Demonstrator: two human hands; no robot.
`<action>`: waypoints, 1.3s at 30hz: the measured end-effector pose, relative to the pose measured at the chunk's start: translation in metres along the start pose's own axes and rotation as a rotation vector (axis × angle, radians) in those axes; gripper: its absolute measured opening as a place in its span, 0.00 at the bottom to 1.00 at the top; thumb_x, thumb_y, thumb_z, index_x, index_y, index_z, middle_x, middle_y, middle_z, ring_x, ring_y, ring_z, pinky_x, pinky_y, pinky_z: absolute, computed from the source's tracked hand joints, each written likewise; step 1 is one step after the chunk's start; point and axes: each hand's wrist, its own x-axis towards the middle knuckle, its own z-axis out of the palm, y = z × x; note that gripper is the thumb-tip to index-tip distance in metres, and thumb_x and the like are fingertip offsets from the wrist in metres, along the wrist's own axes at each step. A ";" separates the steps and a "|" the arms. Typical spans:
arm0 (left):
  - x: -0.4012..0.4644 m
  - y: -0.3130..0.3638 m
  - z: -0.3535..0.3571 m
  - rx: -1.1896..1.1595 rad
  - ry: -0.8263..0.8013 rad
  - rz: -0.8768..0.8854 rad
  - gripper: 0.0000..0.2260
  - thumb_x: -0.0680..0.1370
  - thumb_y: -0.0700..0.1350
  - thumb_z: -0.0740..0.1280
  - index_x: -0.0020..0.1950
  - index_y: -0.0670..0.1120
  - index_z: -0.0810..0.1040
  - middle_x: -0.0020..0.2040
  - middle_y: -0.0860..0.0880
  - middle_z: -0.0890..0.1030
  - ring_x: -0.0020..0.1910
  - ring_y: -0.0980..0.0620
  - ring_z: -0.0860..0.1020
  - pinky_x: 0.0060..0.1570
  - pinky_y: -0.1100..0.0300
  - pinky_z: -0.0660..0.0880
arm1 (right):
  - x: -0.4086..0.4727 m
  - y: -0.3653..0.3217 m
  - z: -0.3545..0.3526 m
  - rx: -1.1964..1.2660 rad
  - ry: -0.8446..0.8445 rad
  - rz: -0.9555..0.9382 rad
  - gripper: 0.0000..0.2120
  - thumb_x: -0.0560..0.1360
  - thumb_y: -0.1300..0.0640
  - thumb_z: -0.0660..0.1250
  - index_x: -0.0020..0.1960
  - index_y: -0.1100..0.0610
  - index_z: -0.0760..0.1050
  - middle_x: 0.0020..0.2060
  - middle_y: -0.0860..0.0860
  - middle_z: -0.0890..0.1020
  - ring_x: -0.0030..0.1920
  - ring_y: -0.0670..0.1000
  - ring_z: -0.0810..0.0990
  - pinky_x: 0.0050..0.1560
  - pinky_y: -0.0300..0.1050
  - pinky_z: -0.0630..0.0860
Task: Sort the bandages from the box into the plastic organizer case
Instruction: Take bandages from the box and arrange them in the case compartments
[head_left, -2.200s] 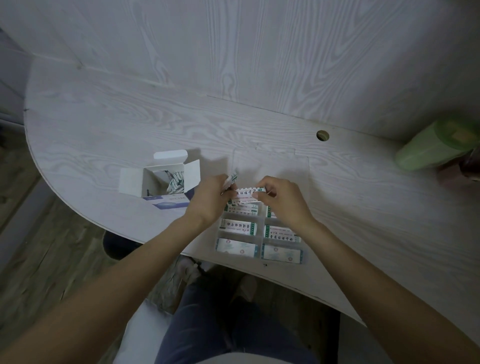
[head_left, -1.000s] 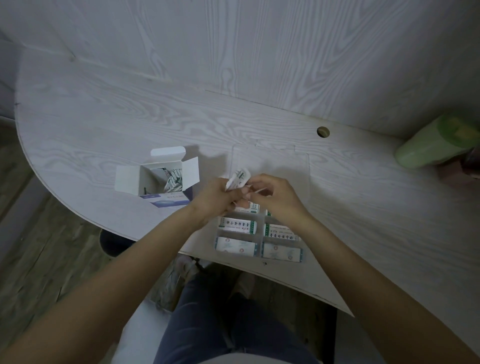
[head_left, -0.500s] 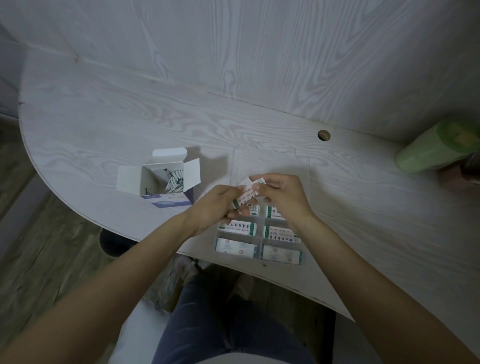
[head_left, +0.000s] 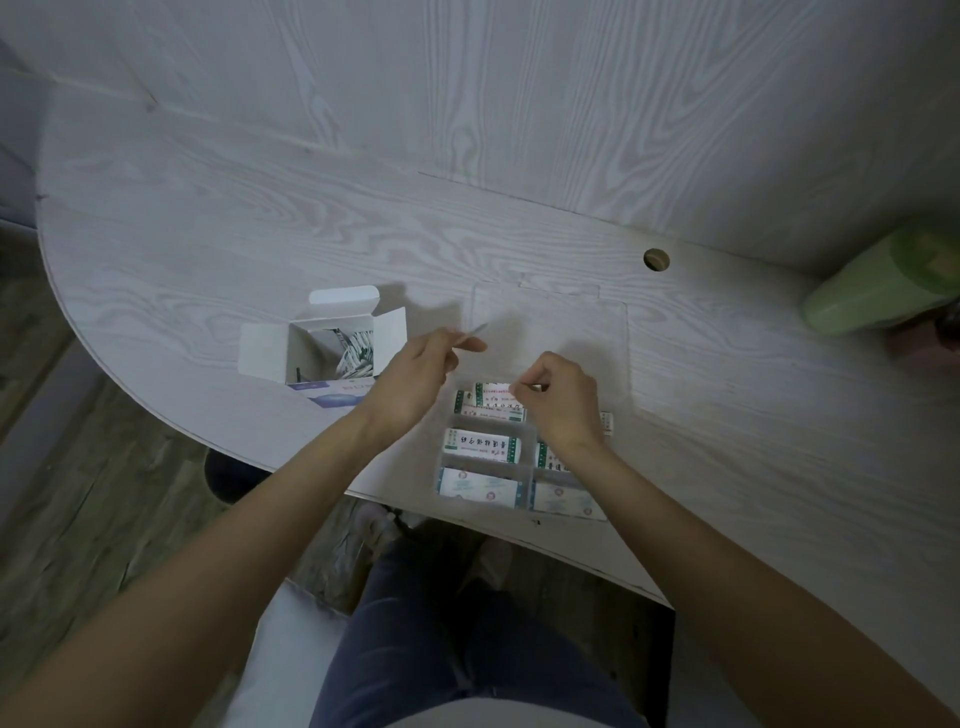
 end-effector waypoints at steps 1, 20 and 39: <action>0.000 -0.001 0.000 0.023 0.000 0.008 0.15 0.82 0.43 0.52 0.55 0.47 0.79 0.34 0.55 0.68 0.32 0.59 0.67 0.34 0.62 0.64 | 0.000 -0.001 0.001 -0.047 -0.011 -0.019 0.06 0.74 0.62 0.70 0.40 0.57 0.75 0.39 0.49 0.80 0.40 0.42 0.75 0.36 0.25 0.69; 0.001 -0.017 0.011 0.420 0.144 0.144 0.09 0.79 0.42 0.64 0.57 0.42 0.80 0.53 0.45 0.82 0.43 0.56 0.74 0.37 0.72 0.63 | 0.001 0.004 0.006 -0.151 -0.001 -0.141 0.08 0.76 0.63 0.66 0.52 0.56 0.81 0.44 0.49 0.78 0.46 0.48 0.76 0.46 0.35 0.73; 0.017 -0.036 0.031 1.025 0.052 0.181 0.12 0.79 0.45 0.63 0.61 0.49 0.79 0.58 0.46 0.76 0.61 0.45 0.68 0.57 0.50 0.69 | -0.002 0.012 -0.002 -0.223 -0.104 -0.114 0.06 0.74 0.59 0.70 0.50 0.57 0.82 0.47 0.53 0.83 0.47 0.51 0.81 0.50 0.45 0.78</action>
